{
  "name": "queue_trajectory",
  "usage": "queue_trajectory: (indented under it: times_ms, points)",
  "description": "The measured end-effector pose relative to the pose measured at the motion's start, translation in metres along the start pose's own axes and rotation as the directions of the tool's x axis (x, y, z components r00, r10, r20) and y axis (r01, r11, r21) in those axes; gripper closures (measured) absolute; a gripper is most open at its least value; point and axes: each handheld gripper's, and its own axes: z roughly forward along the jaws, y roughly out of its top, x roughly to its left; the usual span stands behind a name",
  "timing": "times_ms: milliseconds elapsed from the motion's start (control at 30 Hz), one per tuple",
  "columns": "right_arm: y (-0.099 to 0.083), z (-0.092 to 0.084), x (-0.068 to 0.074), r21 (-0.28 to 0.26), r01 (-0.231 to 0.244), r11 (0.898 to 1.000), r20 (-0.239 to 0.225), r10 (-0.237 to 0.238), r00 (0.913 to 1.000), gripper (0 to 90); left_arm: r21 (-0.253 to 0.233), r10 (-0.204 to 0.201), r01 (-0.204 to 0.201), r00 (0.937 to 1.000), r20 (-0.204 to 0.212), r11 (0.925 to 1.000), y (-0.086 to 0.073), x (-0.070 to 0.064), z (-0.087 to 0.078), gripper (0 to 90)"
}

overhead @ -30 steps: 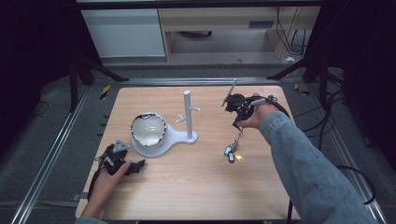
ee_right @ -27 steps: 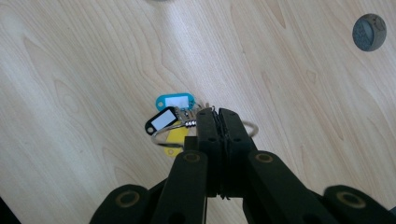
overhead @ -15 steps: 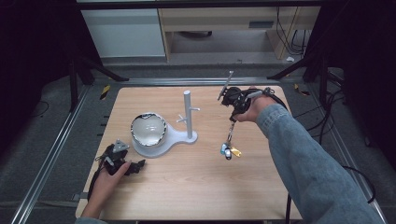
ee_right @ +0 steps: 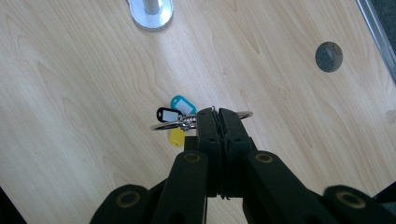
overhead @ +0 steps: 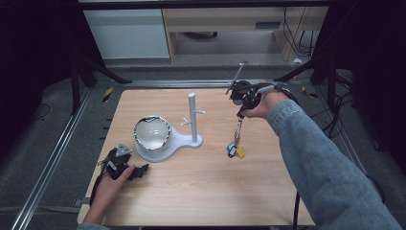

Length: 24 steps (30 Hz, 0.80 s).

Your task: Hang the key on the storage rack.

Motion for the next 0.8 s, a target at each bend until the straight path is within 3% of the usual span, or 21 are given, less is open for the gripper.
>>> queue_trajectory:
  times_ms: [467,800]
  points:
    - [0.021,-0.015,-0.001,0.054,0.027,0.998,-0.015,-0.027,0.9995,88.8,0.000,0.000,0.000,1.0000,-0.001,1.0000,0.000,0.000,0.000,0.0]
    - [0.035,-0.026,0.002,0.034,0.036,0.999,-0.008,-0.036,0.9993,88.8,0.000,0.000,0.000,1.0000,-0.002,1.0000,0.000,0.000,0.000,0.0]
